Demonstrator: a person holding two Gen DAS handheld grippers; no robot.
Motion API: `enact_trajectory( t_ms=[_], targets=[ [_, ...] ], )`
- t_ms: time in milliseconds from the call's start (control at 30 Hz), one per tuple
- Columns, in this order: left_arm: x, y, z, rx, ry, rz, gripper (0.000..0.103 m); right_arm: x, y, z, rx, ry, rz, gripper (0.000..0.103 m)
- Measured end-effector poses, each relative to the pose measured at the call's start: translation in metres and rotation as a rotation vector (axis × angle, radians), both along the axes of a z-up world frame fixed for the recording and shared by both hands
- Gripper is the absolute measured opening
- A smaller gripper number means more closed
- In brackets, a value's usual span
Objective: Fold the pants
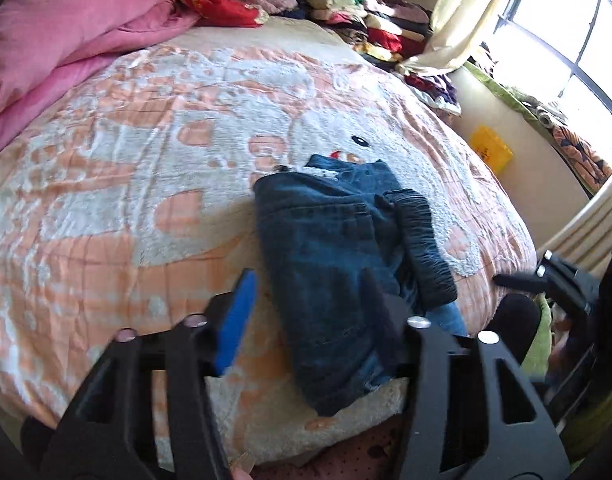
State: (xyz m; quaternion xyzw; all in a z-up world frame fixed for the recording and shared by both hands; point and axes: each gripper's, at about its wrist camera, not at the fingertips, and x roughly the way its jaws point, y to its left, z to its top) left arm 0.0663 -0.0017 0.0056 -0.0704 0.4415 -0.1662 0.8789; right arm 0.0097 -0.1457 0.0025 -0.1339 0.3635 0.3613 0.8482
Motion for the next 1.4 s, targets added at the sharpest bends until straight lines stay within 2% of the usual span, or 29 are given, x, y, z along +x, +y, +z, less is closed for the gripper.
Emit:
enact_trajectory(
  t_ms=[67,200,333,533,700,733,800,833,933,1067,1133,1200,1300,1400],
  targets=[
    [0.008,-0.008,0.001,0.005,0.004,-0.025,0.033,-0.003,0.01,-0.005,-0.031,-0.007,0.036,0.067],
    [0.023,-0.021,-0.004,0.014,0.023,-0.057,0.032,-0.003,0.025,-0.014,-0.072,-0.014,0.078,0.064],
    [0.037,-0.033,-0.014,0.035,0.048,-0.079,0.032,0.001,0.038,-0.024,-0.131,-0.033,0.122,0.056],
    [0.049,-0.045,-0.032,0.076,0.076,-0.105,0.032,0.008,0.057,-0.037,-0.197,-0.055,0.191,0.056],
    [0.055,-0.044,-0.04,0.072,0.094,-0.099,0.032,0.012,0.072,-0.047,-0.255,-0.079,0.217,0.054],
    [0.056,-0.044,-0.04,0.072,0.095,-0.099,0.032,0.013,0.076,-0.05,-0.274,-0.083,0.217,0.05],
    [0.057,-0.043,-0.041,0.069,0.097,-0.095,0.032,0.016,0.08,-0.057,-0.279,-0.076,0.238,0.03],
    [0.058,-0.043,-0.042,0.066,0.099,-0.094,0.032,0.017,0.08,-0.059,-0.256,-0.033,0.267,0.018],
    [0.058,-0.041,-0.043,0.06,0.102,-0.095,0.032,0.015,0.071,-0.057,-0.232,0.01,0.318,0.009],
    [0.058,-0.04,-0.043,0.052,0.097,-0.093,0.032,0.002,0.052,-0.054,-0.223,0.021,0.356,0.008],
    [0.058,-0.04,-0.044,0.043,0.094,-0.087,0.032,0.001,0.048,-0.063,-0.24,0.028,0.333,0.009],
    [0.056,-0.041,-0.044,0.046,0.088,-0.08,0.032,0.004,0.046,-0.072,-0.209,0.065,0.302,0.011],
    [0.053,-0.044,-0.043,0.06,0.08,-0.081,0.032,0.011,0.044,-0.074,-0.191,0.074,0.276,0.011],
    [0.051,-0.044,-0.04,0.064,0.072,-0.081,0.032,0.01,0.043,-0.068,-0.181,0.078,0.261,0.015]
  ],
)
